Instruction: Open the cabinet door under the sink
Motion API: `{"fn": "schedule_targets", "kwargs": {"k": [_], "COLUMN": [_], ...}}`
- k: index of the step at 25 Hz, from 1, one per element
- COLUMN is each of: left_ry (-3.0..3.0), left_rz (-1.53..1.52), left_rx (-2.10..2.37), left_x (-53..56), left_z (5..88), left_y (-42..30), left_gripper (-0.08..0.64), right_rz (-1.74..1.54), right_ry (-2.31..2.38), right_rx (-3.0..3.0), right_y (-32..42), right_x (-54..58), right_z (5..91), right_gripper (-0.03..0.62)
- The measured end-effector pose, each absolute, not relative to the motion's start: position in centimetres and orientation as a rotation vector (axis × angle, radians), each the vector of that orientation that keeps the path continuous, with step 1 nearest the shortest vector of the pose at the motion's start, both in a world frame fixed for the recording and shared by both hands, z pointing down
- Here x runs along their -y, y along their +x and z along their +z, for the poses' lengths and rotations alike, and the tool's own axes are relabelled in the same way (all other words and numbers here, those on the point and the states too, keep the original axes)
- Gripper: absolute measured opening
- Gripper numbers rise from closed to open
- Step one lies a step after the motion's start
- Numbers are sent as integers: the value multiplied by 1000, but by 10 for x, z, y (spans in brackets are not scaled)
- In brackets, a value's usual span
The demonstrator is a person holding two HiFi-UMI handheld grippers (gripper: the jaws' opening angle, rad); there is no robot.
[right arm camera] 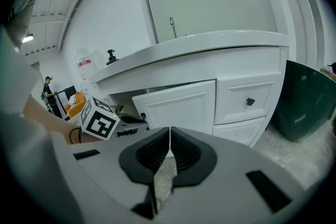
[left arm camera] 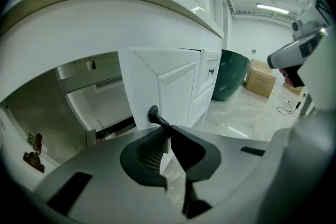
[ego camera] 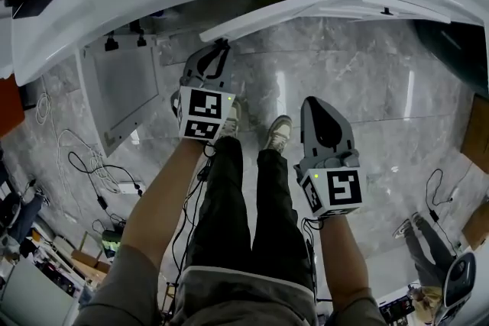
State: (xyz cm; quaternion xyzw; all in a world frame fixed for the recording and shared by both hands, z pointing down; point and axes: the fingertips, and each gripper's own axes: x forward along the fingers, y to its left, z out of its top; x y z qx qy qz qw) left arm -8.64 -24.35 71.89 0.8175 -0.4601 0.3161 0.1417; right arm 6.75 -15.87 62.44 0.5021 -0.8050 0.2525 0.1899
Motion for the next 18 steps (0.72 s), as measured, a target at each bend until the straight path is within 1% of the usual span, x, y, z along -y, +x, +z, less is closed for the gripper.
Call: {"fn": "schedule_targets", "kwargs": {"k": [18], "left_ry": [2313], "left_rz": [910], "left_rx": [1367], "left_x": [162], "left_z": [714], "left_y": [-22], "left_gripper": [32], "right_rz": [826], "right_ry": [1565], "right_rx": [2138], "right_y": [135], "right_x": [87], "right_z": [654], "right_gripper": [29]}}
